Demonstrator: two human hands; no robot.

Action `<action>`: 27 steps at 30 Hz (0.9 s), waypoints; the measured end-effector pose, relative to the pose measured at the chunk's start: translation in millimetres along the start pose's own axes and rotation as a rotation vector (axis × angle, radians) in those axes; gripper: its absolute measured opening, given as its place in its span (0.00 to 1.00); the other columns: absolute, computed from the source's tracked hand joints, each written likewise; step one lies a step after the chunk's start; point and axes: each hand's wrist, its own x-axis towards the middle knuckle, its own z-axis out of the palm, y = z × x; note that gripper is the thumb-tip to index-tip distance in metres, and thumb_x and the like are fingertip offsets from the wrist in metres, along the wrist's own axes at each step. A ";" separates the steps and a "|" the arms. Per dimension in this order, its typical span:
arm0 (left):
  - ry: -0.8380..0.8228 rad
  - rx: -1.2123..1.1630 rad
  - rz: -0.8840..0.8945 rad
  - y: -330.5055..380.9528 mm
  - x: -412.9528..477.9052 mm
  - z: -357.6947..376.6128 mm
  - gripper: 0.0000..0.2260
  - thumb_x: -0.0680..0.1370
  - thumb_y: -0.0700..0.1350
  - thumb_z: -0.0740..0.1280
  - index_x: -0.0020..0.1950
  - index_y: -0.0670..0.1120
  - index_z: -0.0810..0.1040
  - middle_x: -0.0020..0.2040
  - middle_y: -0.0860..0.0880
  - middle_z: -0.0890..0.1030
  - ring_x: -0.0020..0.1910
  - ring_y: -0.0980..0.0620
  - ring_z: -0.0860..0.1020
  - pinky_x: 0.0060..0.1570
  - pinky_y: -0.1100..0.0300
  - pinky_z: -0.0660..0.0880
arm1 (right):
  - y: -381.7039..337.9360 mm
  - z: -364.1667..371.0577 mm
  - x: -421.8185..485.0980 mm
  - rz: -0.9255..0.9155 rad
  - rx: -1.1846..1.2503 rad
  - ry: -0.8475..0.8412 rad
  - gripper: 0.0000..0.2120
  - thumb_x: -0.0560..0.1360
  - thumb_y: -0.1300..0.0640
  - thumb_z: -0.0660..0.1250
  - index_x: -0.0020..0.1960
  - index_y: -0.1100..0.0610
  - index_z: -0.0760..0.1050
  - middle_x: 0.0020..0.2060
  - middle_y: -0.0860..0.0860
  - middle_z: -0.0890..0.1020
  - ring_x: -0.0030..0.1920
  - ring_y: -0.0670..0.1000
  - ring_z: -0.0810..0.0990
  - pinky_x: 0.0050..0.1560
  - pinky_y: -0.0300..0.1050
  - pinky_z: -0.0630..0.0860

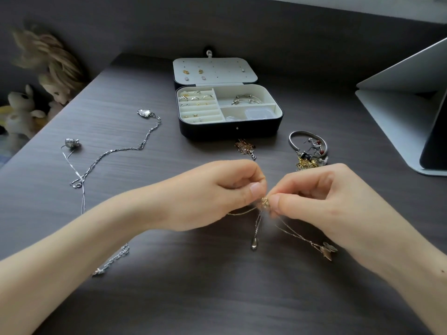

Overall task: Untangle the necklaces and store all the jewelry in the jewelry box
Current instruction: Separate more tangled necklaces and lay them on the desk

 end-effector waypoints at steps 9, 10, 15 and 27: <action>-0.032 -0.009 0.076 3.2 -0.8 -3.7 0.02 0.71 0.45 0.67 0.39 0.50 0.76 0.32 0.57 0.75 0.32 0.60 0.70 0.36 0.69 0.67 | -3.4 -5.6 -0.1 0.074 0.040 -0.031 0.08 0.62 0.54 0.65 0.34 0.57 0.81 0.29 0.52 0.81 0.33 0.50 0.73 0.39 0.46 0.68; -0.027 -0.021 0.079 3.2 -0.9 -4.2 0.02 0.72 0.45 0.67 0.39 0.50 0.76 0.32 0.57 0.74 0.32 0.60 0.69 0.35 0.69 0.67 | -3.7 -5.8 -0.5 0.081 0.032 -0.039 0.08 0.62 0.54 0.65 0.34 0.58 0.80 0.28 0.53 0.81 0.32 0.50 0.72 0.38 0.46 0.68; 0.015 0.012 0.109 3.6 -0.6 -7.9 0.07 0.74 0.48 0.64 0.37 0.51 0.78 0.29 0.55 0.74 0.31 0.58 0.70 0.34 0.65 0.67 | -4.2 -2.8 -2.6 0.095 -0.040 -0.090 0.08 0.63 0.52 0.65 0.35 0.54 0.80 0.31 0.59 0.80 0.32 0.51 0.73 0.37 0.48 0.69; 0.372 0.247 0.163 4.0 -1.9 -1.0 0.07 0.71 0.49 0.65 0.35 0.49 0.79 0.35 0.56 0.74 0.38 0.58 0.72 0.38 0.72 0.63 | -5.4 1.0 -2.5 0.075 0.060 -0.008 0.05 0.69 0.55 0.72 0.35 0.51 0.82 0.30 0.51 0.82 0.32 0.45 0.75 0.36 0.37 0.70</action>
